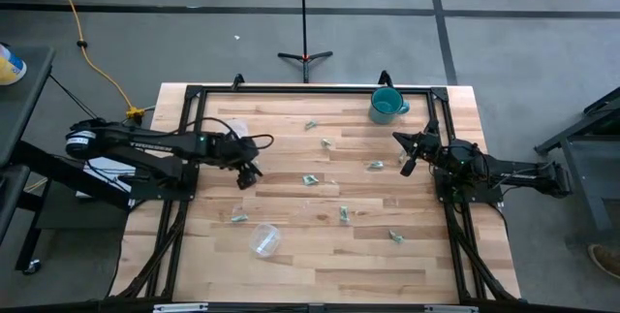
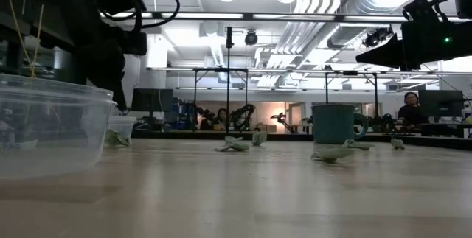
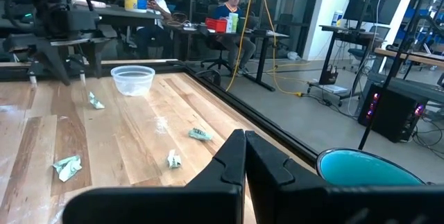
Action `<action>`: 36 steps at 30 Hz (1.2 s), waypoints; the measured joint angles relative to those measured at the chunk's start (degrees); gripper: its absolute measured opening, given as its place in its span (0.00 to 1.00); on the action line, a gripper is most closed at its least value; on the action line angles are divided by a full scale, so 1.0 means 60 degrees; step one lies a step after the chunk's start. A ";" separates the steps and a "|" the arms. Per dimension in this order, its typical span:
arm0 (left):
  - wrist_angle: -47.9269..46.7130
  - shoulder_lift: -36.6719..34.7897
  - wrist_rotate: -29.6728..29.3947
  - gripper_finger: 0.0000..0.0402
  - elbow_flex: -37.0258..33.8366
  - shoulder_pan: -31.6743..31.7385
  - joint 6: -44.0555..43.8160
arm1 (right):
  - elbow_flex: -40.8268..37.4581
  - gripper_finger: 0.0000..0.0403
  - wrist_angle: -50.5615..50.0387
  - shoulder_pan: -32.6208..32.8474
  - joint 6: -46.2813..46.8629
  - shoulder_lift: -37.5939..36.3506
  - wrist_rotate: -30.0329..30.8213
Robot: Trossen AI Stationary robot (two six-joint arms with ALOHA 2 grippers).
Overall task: Pick and place Stevia / Truvia into bins
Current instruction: Put the stevia packet into the top transparent container
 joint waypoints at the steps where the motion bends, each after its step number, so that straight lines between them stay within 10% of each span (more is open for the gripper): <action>1: -0.0215 0.0000 -0.0162 0.81 -0.0004 0.0000 0.0001 | 0.0000 0.00 0.0000 0.0000 0.0000 0.0000 0.0001; 36: 0.1901 0.0393 -0.0550 0.69 -0.1741 0.0000 0.1017 | 0.0000 0.00 -0.0060 0.0000 0.0004 0.0000 0.0001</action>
